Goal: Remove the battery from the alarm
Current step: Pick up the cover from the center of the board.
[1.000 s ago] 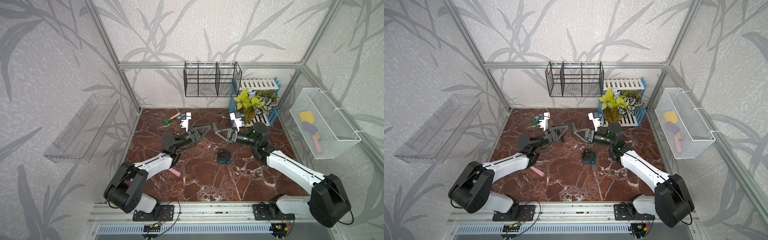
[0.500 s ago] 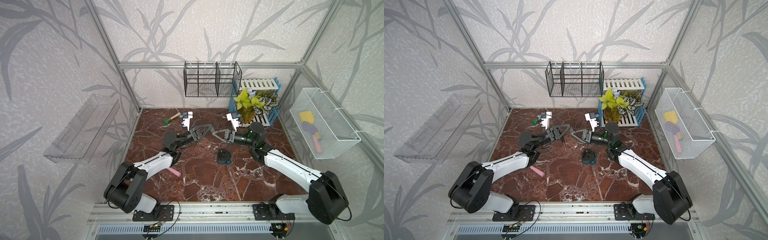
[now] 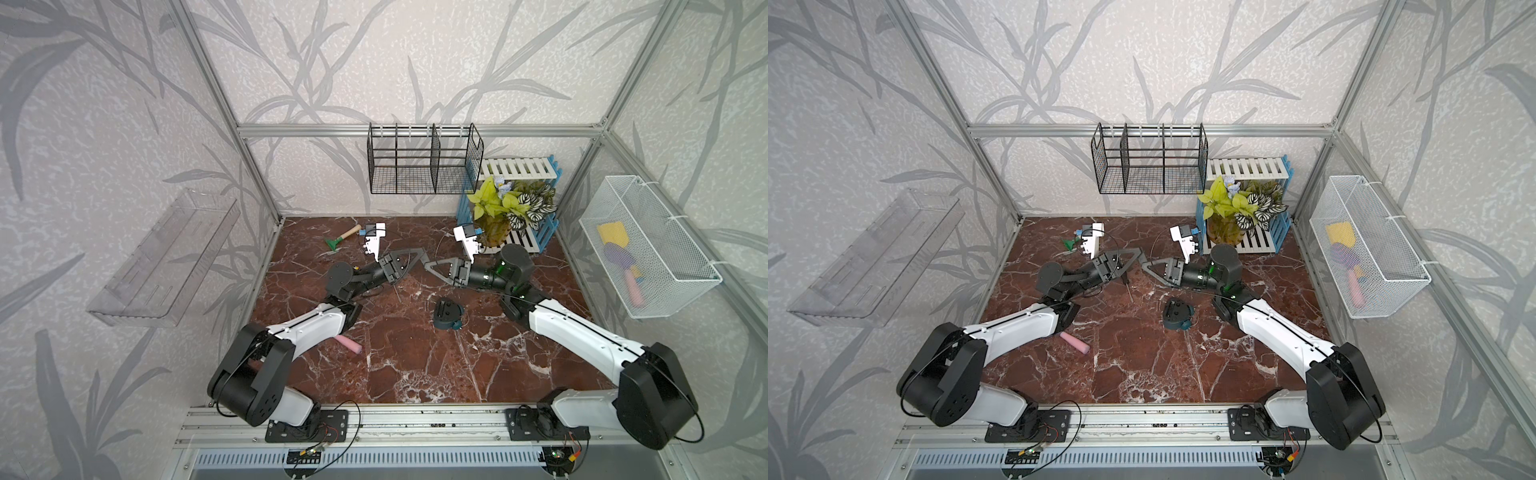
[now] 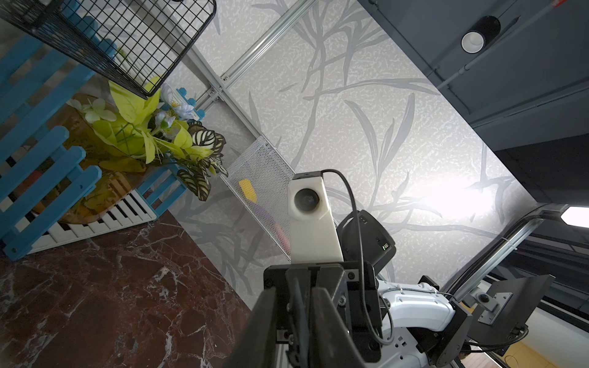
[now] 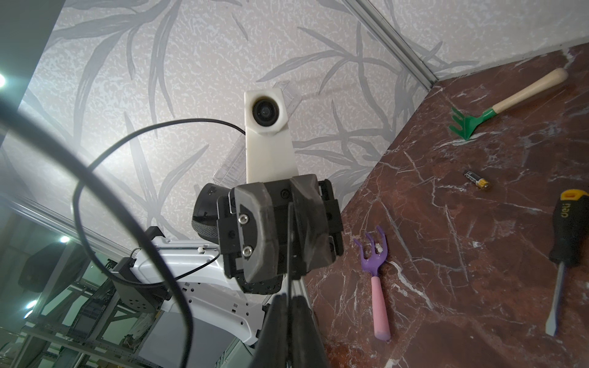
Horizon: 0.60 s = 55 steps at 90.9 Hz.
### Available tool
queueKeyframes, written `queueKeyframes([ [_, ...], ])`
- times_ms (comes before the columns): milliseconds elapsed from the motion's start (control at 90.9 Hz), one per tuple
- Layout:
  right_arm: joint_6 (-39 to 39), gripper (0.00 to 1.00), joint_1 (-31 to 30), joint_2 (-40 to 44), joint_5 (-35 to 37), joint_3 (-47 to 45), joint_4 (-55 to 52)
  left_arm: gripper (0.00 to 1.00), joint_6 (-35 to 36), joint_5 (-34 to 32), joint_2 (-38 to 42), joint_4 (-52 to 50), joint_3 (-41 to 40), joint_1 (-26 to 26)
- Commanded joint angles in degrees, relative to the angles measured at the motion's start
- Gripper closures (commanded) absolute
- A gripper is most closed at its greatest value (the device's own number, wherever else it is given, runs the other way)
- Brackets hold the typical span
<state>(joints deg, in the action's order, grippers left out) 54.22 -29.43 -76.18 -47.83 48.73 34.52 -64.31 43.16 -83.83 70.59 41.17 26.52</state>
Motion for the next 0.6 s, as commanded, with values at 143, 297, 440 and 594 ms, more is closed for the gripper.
queueKeyframes([
  [143,0.0,0.97,-0.2,1.6,-0.1,0.1,3.0,0.78,-1.2,-0.1,1.4,3.5,-0.3,-0.1],
  [297,0.0,0.97,-0.2,1.7,-0.3,-0.2,2.9,0.83,-2.2,0.0,1.1,5.1,-0.4,-0.2],
  [440,-0.2,0.97,-0.2,2.0,-0.1,-0.2,2.6,0.89,-2.2,0.4,1.3,5.4,-0.6,-0.4],
  [594,-0.1,0.96,-0.2,2.0,-0.1,-0.1,2.7,0.95,-1.9,1.5,1.0,5.6,-0.5,-0.4],
])
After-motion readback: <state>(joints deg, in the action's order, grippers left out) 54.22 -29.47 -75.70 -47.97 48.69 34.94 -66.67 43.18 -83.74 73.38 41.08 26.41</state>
